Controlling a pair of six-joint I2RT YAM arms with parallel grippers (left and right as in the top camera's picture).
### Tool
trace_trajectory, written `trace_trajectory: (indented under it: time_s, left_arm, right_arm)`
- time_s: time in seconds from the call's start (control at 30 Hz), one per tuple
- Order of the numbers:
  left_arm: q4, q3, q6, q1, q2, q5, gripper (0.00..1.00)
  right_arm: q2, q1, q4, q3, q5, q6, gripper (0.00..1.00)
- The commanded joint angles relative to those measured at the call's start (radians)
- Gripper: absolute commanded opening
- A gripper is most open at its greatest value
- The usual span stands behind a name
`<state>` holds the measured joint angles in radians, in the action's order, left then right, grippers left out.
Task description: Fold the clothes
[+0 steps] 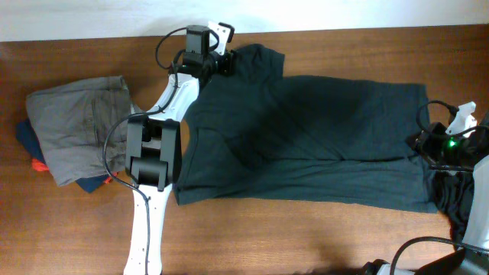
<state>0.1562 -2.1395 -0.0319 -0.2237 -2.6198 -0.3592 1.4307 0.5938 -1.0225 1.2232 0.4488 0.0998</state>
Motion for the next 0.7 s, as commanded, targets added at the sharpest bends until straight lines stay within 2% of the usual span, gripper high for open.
trace_trajectory:
  time_s: [0.0,0.1,0.2,0.3,0.37,0.5,0.67]
  left_arm:
    - [0.020,-0.018,-0.006,0.017,-0.032,0.012,0.52]
    - [0.023,-0.018,-0.006,0.017,-0.032,0.012,0.44]
    - [0.022,-0.018,-0.006,0.017,-0.032,0.012,0.19]
    - [0.033,-0.018,-0.006,0.017,-0.032,0.011,0.13]
    - [0.039,-0.018,-0.006,0.018,-0.032,-0.005,0.01]
    - [0.048,-0.035,-0.006,0.032,-0.028,-0.137,0.00]
    - [0.238,-0.166,-0.006,0.061,-0.026,-0.176,0.00]
  right_arm:
    - [-0.004,-0.006,-0.002,0.010,-0.016,-0.015,0.39]
    - [-0.004,-0.006,-0.003,0.010,-0.016,-0.015,0.38]
    - [-0.004,-0.006,-0.003,0.010,-0.016,-0.015,0.38]
    - [-0.004,-0.006,-0.003,0.010,-0.016,-0.015,0.38]
    - [-0.004,-0.006,-0.002,0.010,-0.016,-0.015,0.38]
    - [-0.004,-0.006,0.006,0.010,-0.016,-0.015,0.38]
    - [-0.004,-0.006,0.017,0.010,-0.016,-0.015,0.38]
